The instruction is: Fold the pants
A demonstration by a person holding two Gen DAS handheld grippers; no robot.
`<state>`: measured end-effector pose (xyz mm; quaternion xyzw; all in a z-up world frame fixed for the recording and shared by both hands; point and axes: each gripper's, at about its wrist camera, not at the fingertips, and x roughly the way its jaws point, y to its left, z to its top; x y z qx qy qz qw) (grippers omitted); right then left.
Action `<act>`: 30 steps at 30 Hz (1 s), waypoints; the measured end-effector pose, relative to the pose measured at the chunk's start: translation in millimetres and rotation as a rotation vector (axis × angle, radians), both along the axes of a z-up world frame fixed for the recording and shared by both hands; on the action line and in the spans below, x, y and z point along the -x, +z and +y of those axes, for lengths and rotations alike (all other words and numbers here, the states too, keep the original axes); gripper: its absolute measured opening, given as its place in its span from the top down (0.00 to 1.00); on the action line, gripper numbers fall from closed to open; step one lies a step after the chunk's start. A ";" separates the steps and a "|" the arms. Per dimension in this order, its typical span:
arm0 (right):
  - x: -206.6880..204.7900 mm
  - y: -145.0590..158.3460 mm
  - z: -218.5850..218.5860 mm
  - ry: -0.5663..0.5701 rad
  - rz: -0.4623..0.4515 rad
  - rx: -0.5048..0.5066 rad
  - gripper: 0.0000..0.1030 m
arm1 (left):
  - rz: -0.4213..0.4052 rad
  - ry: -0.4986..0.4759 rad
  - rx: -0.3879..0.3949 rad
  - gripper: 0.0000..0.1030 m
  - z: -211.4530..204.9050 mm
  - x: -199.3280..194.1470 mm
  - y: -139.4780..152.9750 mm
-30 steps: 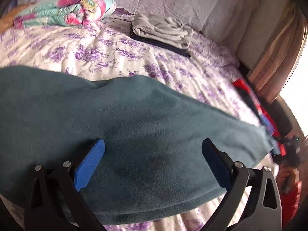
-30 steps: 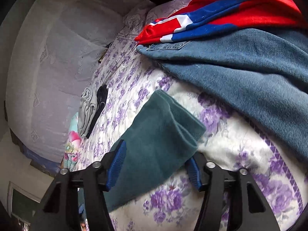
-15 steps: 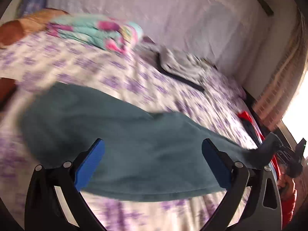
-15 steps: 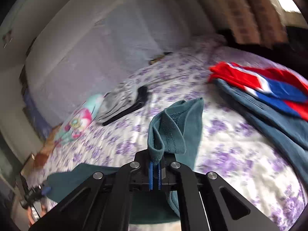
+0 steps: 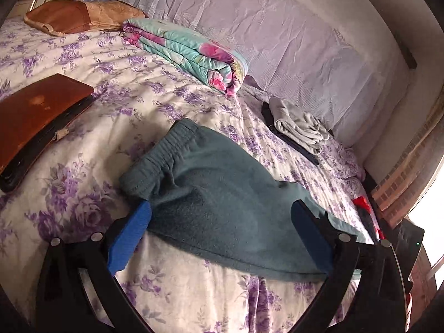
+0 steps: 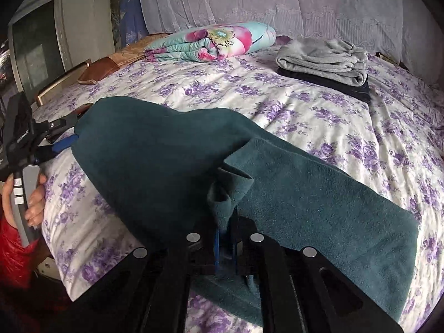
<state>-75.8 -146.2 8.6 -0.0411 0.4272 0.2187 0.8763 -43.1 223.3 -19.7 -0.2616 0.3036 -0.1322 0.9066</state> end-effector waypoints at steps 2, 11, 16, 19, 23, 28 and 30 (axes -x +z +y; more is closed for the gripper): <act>8.8 15.0 -3.5 0.024 -0.027 -0.058 0.34 | -0.007 -0.003 0.026 0.05 3.9 2.8 -1.2; -19.8 -4.1 -0.9 -0.113 -0.045 0.196 0.30 | -0.003 -0.004 0.017 0.05 2.2 1.9 -0.7; -11.2 17.0 -14.5 -0.142 -0.120 0.089 0.21 | 0.016 -0.010 -0.011 0.05 -1.5 0.5 -0.8; 10.6 38.8 -31.1 -0.200 -0.244 0.077 0.18 | 0.022 -0.011 -0.019 0.05 -2.4 -0.6 -0.6; -6.6 -3.1 -50.8 -0.223 -0.067 0.214 0.10 | 0.012 -0.004 -0.023 0.05 -2.0 0.1 -1.2; 16.4 29.2 -89.0 -0.252 -0.165 0.022 0.08 | 0.055 0.037 -0.065 0.05 -0.6 20.6 4.6; 27.5 42.0 -100.0 -0.260 -0.222 0.017 0.07 | 0.079 0.040 -0.057 0.05 3.4 27.2 6.1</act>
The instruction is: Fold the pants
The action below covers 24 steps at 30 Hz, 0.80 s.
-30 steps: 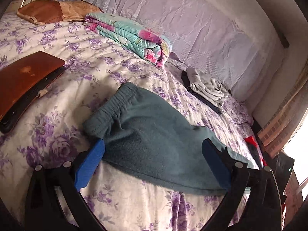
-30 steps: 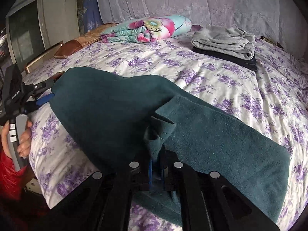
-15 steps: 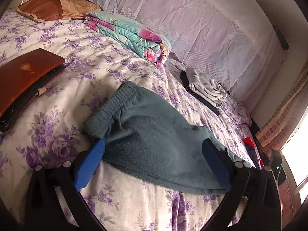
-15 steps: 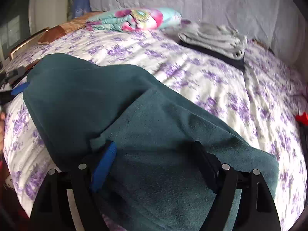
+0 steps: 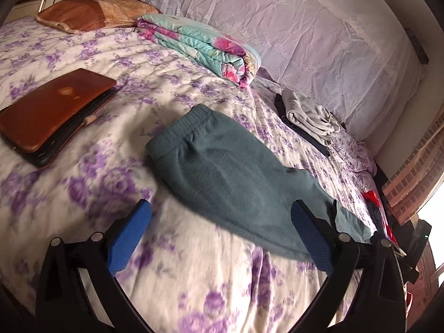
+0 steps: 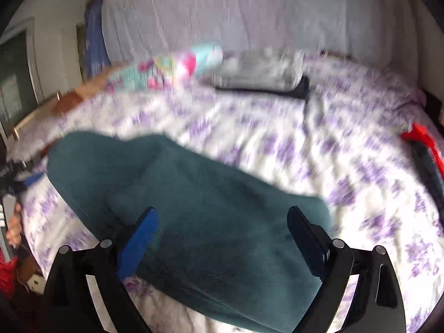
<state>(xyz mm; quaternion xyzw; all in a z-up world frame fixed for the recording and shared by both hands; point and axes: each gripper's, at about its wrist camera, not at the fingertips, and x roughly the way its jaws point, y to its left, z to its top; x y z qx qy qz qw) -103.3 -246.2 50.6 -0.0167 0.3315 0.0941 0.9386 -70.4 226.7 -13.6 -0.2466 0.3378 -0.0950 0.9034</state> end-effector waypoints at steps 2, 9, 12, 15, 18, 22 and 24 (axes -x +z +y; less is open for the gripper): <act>3.7 0.0 -16.6 -0.036 0.006 0.041 0.06 | 0.040 -0.011 0.018 0.05 4.8 -0.1 -0.8; 1.1 -42.7 -65.8 -0.148 0.159 -0.016 0.04 | 0.143 0.001 -0.005 0.05 -4.2 -35.7 -4.9; 2.3 -45.0 -85.0 -0.129 0.158 -0.159 0.04 | 0.154 0.008 0.011 0.05 -5.1 -51.7 -8.3; 7.2 -45.1 -97.5 -0.132 0.138 -0.259 0.04 | 0.135 0.028 0.090 0.05 4.6 -52.3 -10.9; 7.1 -46.1 -101.3 -0.125 0.140 -0.304 0.04 | 0.097 0.018 0.163 0.05 13.0 -47.0 -13.5; 9.2 -45.4 -98.9 -0.122 0.129 -0.306 0.04 | 0.068 0.009 0.184 0.05 14.0 -43.2 -12.2; 8.1 -46.0 -100.2 -0.121 0.125 -0.310 0.04 | 0.061 0.022 0.190 0.06 14.0 -43.2 -11.3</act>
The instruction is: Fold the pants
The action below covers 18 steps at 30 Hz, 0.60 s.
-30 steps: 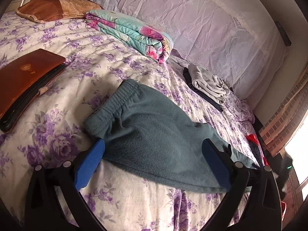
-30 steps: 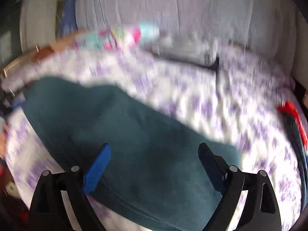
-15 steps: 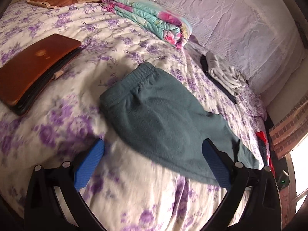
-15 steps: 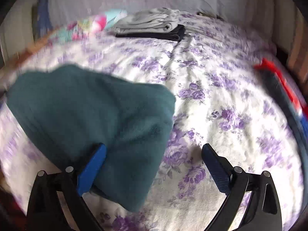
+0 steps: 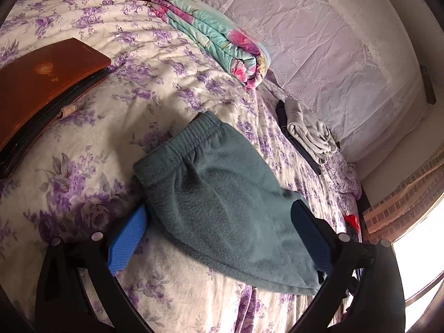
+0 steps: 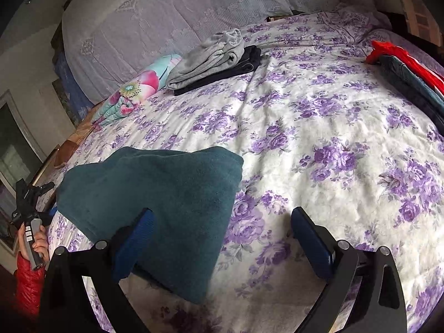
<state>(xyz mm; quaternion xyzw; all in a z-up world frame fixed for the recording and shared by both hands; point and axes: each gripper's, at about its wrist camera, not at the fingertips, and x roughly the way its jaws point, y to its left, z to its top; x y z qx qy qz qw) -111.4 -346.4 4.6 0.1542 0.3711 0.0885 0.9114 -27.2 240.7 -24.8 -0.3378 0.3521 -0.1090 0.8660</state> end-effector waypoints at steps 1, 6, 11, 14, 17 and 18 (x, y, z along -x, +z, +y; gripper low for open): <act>0.2 -0.2 -0.5 0.000 0.000 -0.005 0.04 | -0.001 0.012 0.006 0.07 0.5 0.3 0.4; -0.1 -1.3 -2.6 0.003 0.005 -0.027 0.04 | 0.010 0.097 0.111 0.36 15.4 5.1 -3.6; -0.3 -1.1 -2.6 0.002 0.005 -0.027 0.04 | 0.028 0.093 0.114 0.56 15.3 5.7 -5.2; -1.4 -1.5 -1.9 0.000 0.013 -0.019 0.04 | 0.051 0.098 0.114 0.85 16.9 5.2 -12.4; -5.5 -3.8 3.7 -0.002 0.041 0.025 0.03 | 0.050 0.104 0.162 0.93 22.3 6.8 -16.9; -6.6 -4.2 6.1 0.000 0.047 0.042 0.03 | 0.045 0.103 0.166 0.93 22.3 7.5 -15.5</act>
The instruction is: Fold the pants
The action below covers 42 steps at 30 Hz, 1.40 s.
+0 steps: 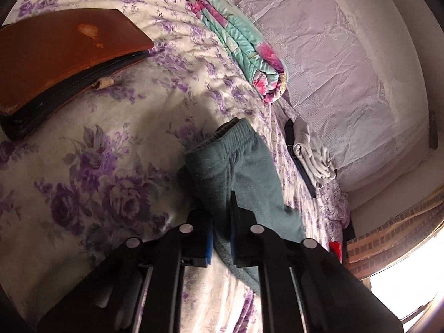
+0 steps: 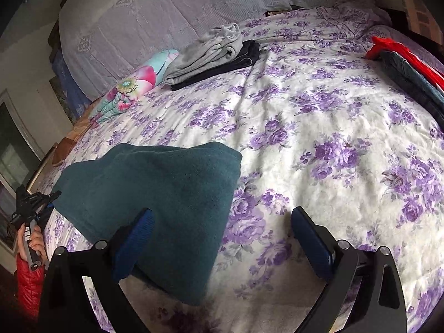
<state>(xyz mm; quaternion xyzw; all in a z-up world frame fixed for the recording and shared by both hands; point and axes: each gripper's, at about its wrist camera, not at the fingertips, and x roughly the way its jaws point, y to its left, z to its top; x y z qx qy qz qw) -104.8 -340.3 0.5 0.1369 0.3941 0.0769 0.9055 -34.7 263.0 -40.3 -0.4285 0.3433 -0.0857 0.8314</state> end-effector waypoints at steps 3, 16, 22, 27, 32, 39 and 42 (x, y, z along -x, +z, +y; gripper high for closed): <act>-1.2 -0.2 5.6 0.006 0.007 0.036 0.03 | -0.042 -0.024 -0.069 0.94 -11.0 3.2 22.3; 8.4 1.3 -30.9 -0.059 -0.075 -0.206 0.04 | -0.317 -0.288 -0.631 0.94 -184.6 4.9 142.1; 20.6 0.4 -63.1 -0.124 -0.168 -0.396 0.04 | -0.476 -0.595 -0.779 0.94 -332.0 27.7 147.2; 25.8 0.2 -76.5 -0.155 -0.219 -0.462 0.04 | -0.450 -0.890 -0.909 0.94 -439.2 61.9 70.1; 21.7 -1.3 -81.5 -0.152 -0.218 -0.480 0.04 | -0.468 -0.884 -1.017 0.92 -447.8 81.6 32.4; 23.8 3.1 -74.9 -0.098 -0.244 -0.471 0.04 | -0.489 -0.833 -0.809 0.37 -402.6 84.1 56.3; 28.4 13.4 -57.8 -0.010 -0.287 -0.409 0.12 | -0.520 -0.725 -0.781 0.21 -370.3 93.6 61.4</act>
